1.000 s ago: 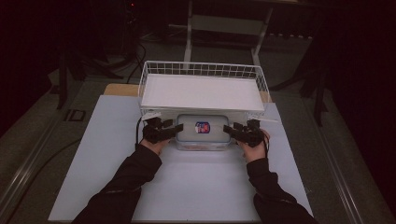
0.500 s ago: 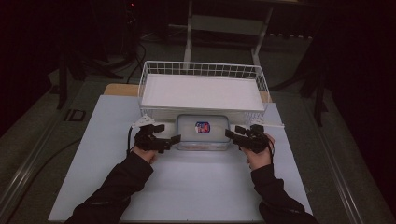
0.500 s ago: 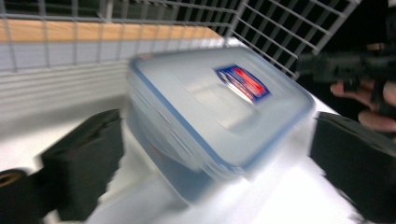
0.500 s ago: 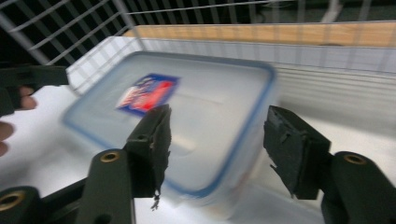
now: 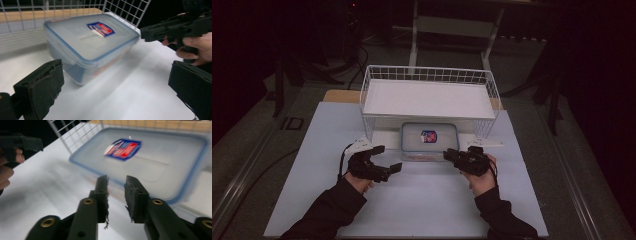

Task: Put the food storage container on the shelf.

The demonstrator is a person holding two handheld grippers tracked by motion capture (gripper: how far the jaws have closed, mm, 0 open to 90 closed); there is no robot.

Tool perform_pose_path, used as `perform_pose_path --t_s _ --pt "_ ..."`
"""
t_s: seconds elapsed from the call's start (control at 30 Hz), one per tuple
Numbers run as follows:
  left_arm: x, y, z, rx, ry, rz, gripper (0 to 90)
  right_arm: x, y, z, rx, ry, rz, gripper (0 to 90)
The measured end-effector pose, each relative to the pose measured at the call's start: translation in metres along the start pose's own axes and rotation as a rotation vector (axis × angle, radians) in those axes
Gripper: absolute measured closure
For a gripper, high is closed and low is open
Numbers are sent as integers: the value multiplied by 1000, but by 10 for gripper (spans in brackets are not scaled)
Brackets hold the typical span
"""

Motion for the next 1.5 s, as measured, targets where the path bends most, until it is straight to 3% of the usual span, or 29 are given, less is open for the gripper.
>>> perform_pose_path --t_s 0.13,0.27,0.57,1.03,1.23,1.5 --pt "-3 5 10 4 -14 0 3 7 -9 5 -21 -32 -11 896" --pt "-2 7 20 29 -15 -7 3 20 -13 12 -18 -79 -39 899" --pt "-1 5 25 41 -7 -15 3 45 -11 18 -23 -118 -27 898" --pt "-1 0 28 39 5 -25 3 74 -1 7 -27 -114 17 898" --pt "0 0 29 45 2 -23 3 85 12 -4 -18 -100 60 898" --pt "-1 0 30 41 5 -25 3 96 21 -14 -1 -92 75 897"
Point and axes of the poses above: each handheld gripper's, and its own axes: x roughly forward along the jaws, z roughly out of its underside, y roughly to its right, the point moved 4 cm from there along x, roughly forward along the jaws, and after that the axes turned 4 degrees about -z, right-handed, at the moved point
